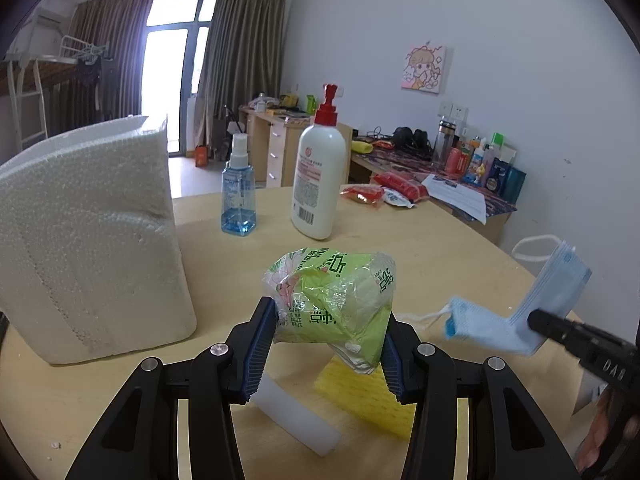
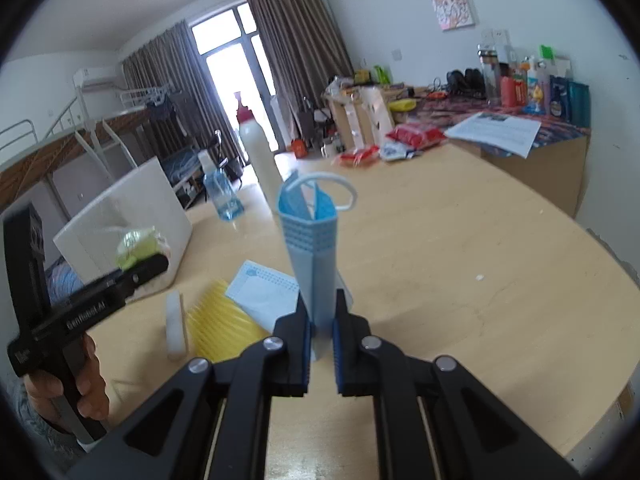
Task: Organize soft objects
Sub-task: 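Lift the green packet with the left gripper while the right gripper lifts the mask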
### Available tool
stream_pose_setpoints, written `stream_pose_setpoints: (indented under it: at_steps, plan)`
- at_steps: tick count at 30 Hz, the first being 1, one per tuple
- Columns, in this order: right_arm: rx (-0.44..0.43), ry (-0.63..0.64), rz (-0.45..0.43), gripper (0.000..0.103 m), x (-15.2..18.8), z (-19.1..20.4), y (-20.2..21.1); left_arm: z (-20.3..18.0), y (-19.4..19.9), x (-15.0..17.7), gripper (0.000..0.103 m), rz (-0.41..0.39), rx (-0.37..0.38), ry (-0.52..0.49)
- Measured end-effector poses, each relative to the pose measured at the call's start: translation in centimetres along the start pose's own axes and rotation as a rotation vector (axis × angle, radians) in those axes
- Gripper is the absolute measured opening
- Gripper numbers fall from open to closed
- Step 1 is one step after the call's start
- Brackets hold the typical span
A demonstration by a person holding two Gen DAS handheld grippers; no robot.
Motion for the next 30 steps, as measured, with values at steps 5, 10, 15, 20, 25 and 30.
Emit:
stream_pose_setpoints:
  at_steps: [5,10,15,20,25,30]
  plan:
    - [0.000,-0.018,-0.045,0.012,-1.5,-0.4,1.3,0.1,0.8,-0.3,0.050,-0.008,0.021,0.020]
    - [-0.015,-0.013,-0.091,0.012,-2.6,-0.3,2.3,-0.1,1.9,-0.6,0.050,-0.018,0.025,0.024]
    - [-0.043,0.005,-0.126,0.012,-3.2,0.5,3.0,-0.5,3.5,-1.2,0.050,-0.029,0.030,0.012]
    - [-0.073,0.020,-0.133,0.012,-3.6,1.2,3.0,-0.1,5.4,-1.8,0.050,-0.061,0.024,0.005]
    - [-0.122,0.037,-0.119,0.012,-3.3,2.6,2.2,1.2,7.0,-1.9,0.050,-0.066,-0.013,0.026]
    - [-0.190,0.063,-0.103,0.012,-2.9,5.1,1.4,3.5,9.1,-1.6,0.050,-0.089,-0.079,0.038]
Point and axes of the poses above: each gripper's, at about its wrist camera, not at the fingertips, and y roughly against the way its jaws point, z to its left, x to its underside, the point moved 4 cm from there along -y, roughly the way its jaws point, and after that the axes turned 9 degrees about -z, right-handed, at the moved point
